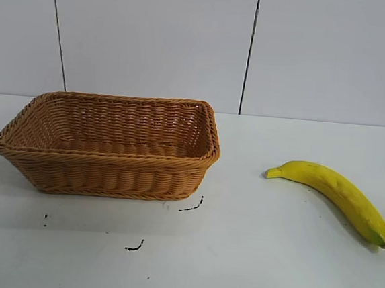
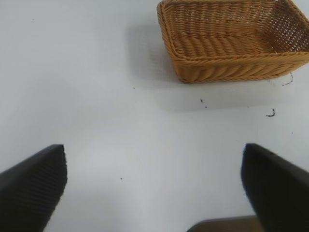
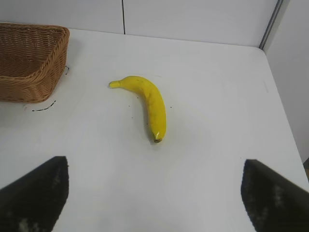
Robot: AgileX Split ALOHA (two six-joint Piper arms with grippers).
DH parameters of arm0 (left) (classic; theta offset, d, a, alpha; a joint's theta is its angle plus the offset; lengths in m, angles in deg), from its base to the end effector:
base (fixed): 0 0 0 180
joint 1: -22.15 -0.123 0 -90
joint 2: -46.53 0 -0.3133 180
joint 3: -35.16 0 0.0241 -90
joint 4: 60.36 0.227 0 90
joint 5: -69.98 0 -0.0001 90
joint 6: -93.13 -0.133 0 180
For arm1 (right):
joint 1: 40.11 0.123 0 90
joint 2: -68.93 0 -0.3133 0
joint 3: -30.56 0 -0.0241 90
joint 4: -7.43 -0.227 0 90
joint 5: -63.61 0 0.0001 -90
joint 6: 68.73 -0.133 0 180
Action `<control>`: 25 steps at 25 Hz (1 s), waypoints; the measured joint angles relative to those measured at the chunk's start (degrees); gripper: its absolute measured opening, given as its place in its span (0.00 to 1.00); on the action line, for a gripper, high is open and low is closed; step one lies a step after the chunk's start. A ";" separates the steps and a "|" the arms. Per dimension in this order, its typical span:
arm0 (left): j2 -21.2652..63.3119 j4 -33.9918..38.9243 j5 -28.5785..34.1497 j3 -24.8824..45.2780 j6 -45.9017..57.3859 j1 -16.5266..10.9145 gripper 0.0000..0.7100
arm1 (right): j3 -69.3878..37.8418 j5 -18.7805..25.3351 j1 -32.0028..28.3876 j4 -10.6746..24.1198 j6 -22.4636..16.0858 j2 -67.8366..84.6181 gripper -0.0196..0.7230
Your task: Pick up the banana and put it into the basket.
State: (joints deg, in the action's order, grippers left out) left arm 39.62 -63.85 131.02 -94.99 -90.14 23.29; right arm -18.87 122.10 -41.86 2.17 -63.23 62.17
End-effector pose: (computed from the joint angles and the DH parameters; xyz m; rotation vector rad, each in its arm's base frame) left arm -0.0170 -0.0067 0.2433 0.0818 2.0532 -0.0500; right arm -0.0151 0.0109 0.2510 -0.0676 1.9972 0.0278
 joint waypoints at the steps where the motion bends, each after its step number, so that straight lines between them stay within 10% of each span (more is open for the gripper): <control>1: 0.00 0.00 0.00 0.00 0.00 0.00 0.98 | 0.00 0.00 0.00 0.00 0.00 0.00 0.96; 11: 0.00 0.00 0.00 0.00 0.00 0.00 0.98 | 2.01 -0.04 0.00 0.87 -0.11 -2.84 0.96; 25: 0.00 0.00 0.00 0.00 0.00 0.00 0.98 | 23.38 -1.83 0.00 2.37 -0.12 -52.90 0.96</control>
State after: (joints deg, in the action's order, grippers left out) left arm 39.62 -63.85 131.02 -94.99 -90.14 23.29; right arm 4.51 120.27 -41.86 4.54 -63.35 9.26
